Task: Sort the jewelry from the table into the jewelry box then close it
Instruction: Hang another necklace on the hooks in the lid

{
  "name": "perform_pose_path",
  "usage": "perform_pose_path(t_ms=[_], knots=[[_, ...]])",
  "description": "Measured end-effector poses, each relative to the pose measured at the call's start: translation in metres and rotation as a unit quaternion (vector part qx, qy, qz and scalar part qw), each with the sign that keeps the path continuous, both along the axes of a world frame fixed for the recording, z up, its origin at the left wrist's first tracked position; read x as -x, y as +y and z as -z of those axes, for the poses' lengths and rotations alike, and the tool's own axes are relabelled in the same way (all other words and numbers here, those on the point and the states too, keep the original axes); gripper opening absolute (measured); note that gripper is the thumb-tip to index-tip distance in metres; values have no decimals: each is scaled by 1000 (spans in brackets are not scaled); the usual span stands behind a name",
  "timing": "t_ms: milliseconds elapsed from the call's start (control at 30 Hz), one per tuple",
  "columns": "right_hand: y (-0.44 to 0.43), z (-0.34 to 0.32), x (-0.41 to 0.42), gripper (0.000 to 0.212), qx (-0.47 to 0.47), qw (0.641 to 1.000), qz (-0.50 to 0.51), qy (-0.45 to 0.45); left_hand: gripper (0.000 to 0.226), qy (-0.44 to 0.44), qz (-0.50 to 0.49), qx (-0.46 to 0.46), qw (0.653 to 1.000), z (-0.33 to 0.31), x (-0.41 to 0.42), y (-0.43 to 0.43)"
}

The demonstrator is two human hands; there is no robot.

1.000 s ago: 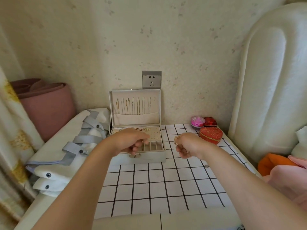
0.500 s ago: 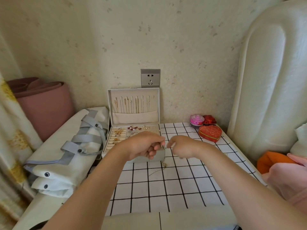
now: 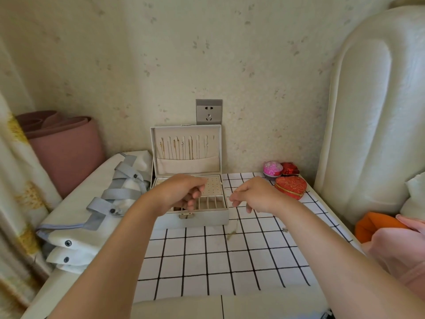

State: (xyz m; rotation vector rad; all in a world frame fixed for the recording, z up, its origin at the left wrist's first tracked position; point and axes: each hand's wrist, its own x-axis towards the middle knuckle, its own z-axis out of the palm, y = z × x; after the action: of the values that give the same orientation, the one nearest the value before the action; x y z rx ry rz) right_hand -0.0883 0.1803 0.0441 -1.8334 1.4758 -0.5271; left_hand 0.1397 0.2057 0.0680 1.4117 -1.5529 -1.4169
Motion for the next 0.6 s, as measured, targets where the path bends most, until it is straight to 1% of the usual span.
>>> perform_pose_path(t_ms=[100, 167, 233, 267, 300, 367, 433, 500, 567, 600], knots=[[-7, 8, 8, 19, -3, 997, 17, 76, 28, 69, -19, 1, 997, -1, -3, -1], [-8, 9, 9, 24, -17, 993, 9, 120, 28, 106, -12, 3, 994, -1, 2, -1], [-8, 6, 7, 28, -17, 990, -1, 139, 28, 120, 4, 6, 993, -1, 9, 0], [-6, 3, 4, 29, -12, 992, -9, 127, 27, 114, 13, 9, 993, -1, 12, 0], [-3, -2, 0, 34, -10, 996, -20, 90, 26, 103, 22, 12, 994, 0, 15, 0], [3, -13, -8, 43, -23, 997, -56, -41, 25, 78, 35, 24, 996, 0, 21, 1], [7, -21, -13, 38, -35, 983, -88, -155, 23, 61, 34, 39, 997, -2, 24, 1], [7, -25, -16, 33, -57, 963, -94, -244, 22, 50, 25, 58, 997, -6, 26, 1], [5, -28, -17, 29, -78, 943, -91, -311, 22, 45, 15, 75, 996, -12, 25, 0], [4, -30, -18, 26, -87, 936, -90, -330, 21, 45, 9, 82, 996, -15, 24, -1]])
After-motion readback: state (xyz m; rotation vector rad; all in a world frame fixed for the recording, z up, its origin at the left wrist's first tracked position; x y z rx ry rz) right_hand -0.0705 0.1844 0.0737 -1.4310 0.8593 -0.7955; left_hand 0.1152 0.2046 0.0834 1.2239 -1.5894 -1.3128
